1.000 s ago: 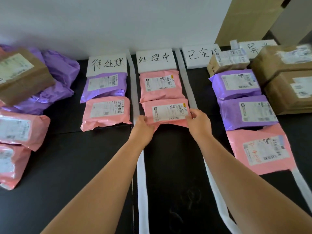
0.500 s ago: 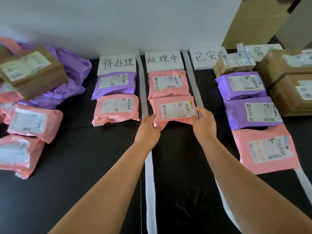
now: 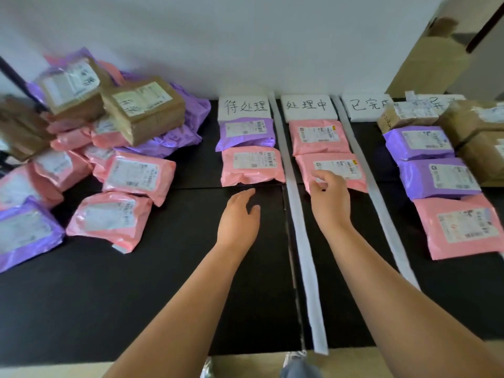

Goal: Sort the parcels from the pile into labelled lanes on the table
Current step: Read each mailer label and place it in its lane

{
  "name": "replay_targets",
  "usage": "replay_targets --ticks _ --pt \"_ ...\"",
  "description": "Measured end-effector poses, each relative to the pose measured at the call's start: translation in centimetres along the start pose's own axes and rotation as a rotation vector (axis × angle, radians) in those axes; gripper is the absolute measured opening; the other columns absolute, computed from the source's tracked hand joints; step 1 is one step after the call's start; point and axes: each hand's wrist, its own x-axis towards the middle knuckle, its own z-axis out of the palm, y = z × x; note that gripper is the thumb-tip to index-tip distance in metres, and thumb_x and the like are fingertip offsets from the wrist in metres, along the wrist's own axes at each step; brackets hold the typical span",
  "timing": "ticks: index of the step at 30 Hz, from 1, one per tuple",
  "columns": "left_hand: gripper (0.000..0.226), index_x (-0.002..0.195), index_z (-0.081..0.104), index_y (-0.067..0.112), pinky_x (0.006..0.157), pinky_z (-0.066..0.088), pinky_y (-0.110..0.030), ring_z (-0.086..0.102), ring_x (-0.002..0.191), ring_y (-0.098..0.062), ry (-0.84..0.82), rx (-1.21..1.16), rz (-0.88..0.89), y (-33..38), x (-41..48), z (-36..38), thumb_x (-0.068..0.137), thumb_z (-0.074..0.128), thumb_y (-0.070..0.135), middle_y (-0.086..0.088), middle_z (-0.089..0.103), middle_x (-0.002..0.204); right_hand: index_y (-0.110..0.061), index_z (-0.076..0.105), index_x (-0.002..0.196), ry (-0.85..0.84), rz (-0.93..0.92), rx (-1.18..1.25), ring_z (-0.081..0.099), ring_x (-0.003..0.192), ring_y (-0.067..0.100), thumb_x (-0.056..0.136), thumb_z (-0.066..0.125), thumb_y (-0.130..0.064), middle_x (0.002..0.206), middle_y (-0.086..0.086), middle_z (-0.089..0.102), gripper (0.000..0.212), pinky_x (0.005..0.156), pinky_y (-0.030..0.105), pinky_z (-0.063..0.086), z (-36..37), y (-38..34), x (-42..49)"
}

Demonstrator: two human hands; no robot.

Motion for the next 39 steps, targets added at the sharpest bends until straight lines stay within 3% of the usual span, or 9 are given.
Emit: replay_targets --ticks 5,10,15,19,23,26,30,35,39 --pt "0.042 0.143 0.048 0.026 0.083 0.035 -0.019 0.046 0.102 0.002 0.028 0.014 -0.007 -5.4 -1.8 -7.8 0.101 0.050 0.021 0.006 0.045 0.147 -0.023 0.060 0.131 -0.071 -0.008 0.025 0.058 0.115 0.012 0.100 0.055 -0.020 0.133 -0.004 0.057 0.031 0.085 0.024 0.046 6.0 -5.5 -6.5" --pt "0.041 0.141 0.050 0.027 0.079 0.040 -0.021 0.047 0.095 0.002 0.038 -0.012 -0.072 -11.4 -3.6 -14.9 0.101 0.050 0.021 0.003 0.048 0.146 -0.022 0.060 0.129 -0.165 -0.036 0.019 0.058 0.113 0.009 0.101 0.055 -0.019 0.130 -0.004 0.061 0.030 0.083 0.021 0.039 11.9 -9.7 -12.7" --pt "0.039 0.139 0.052 0.026 0.094 0.047 -0.032 0.056 0.120 -0.018 0.109 -0.020 -0.178 -15.8 -4.9 -20.0 0.100 0.048 0.020 0.000 0.053 0.142 -0.023 0.060 0.129 -0.275 -0.051 0.010 0.057 0.105 0.004 0.099 0.058 -0.024 0.125 -0.007 0.063 0.030 0.080 0.017 0.041 17.0 -11.9 -17.4" --pt "0.041 0.138 0.052 0.026 0.099 0.048 -0.036 0.055 0.122 -0.019 0.128 -0.009 -0.251 -18.6 -4.8 -21.4 0.099 0.047 0.017 -0.001 0.054 0.141 -0.022 0.060 0.131 -0.374 -0.047 -0.020 0.058 0.103 0.005 0.097 0.062 -0.031 0.121 -0.006 0.064 0.035 0.084 0.020 0.044 19.8 -12.5 -19.0" --pt "0.042 0.139 0.052 0.027 0.090 0.044 -0.029 0.054 0.125 -0.018 0.130 0.017 -0.298 -20.7 -3.9 -21.8 0.099 0.046 0.016 0.000 0.050 0.144 -0.022 0.055 0.136 -0.489 -0.013 -0.115 0.055 0.094 0.005 0.096 0.063 -0.037 0.118 -0.006 0.064 0.043 0.078 0.021 0.043 22.7 -12.7 -18.8" --pt "0.043 0.141 0.050 0.025 0.093 0.045 -0.030 0.054 0.125 -0.018 0.140 0.055 -0.334 -21.8 -3.7 -22.0 0.099 0.046 0.014 0.001 0.049 0.146 -0.021 0.052 0.138 -0.575 0.008 -0.170 0.054 0.091 0.006 0.095 0.064 -0.040 0.110 -0.008 0.062 0.049 0.075 0.022 0.041 24.9 -12.6 -18.8" --pt "0.045 0.144 0.048 0.019 0.100 0.045 -0.035 0.052 0.126 -0.021 0.141 0.157 -0.326 -22.8 -2.5 -22.4 0.100 0.045 0.013 -0.002 0.046 0.148 -0.019 0.052 0.138 -0.636 -0.003 -0.202 0.061 0.101 0.010 0.096 0.063 -0.036 0.122 -0.003 0.065 0.047 0.074 0.022 0.041 27.2 -12.8 -17.7" --pt "0.051 0.150 0.036 0.014 0.111 0.034 -0.035 0.036 0.142 -0.025 0.096 0.362 -0.265 -23.7 1.7 -23.7 0.101 0.044 0.007 -0.005 0.030 0.159 -0.019 0.057 0.133 -0.601 -0.015 -0.251 0.064 0.108 0.014 0.098 0.060 -0.031 0.124 -0.003 0.065 0.038 0.074 0.024 0.043 30.0 -12.8 -15.7" --pt "0.064 0.156 0.021 0.019 0.121 0.020 -0.043 0.005 0.153 -0.023 0.015 0.508 -0.191 -24.8 5.6 -24.6 0.099 0.044 0.004 -0.002 0.009 0.166 -0.017 0.058 0.133 -0.614 0.012 -0.286 0.064 0.108 0.017 0.098 0.058 -0.031 0.125 0.000 0.066 0.037 0.079 0.028 0.050 31.9 -12.6 -15.3"
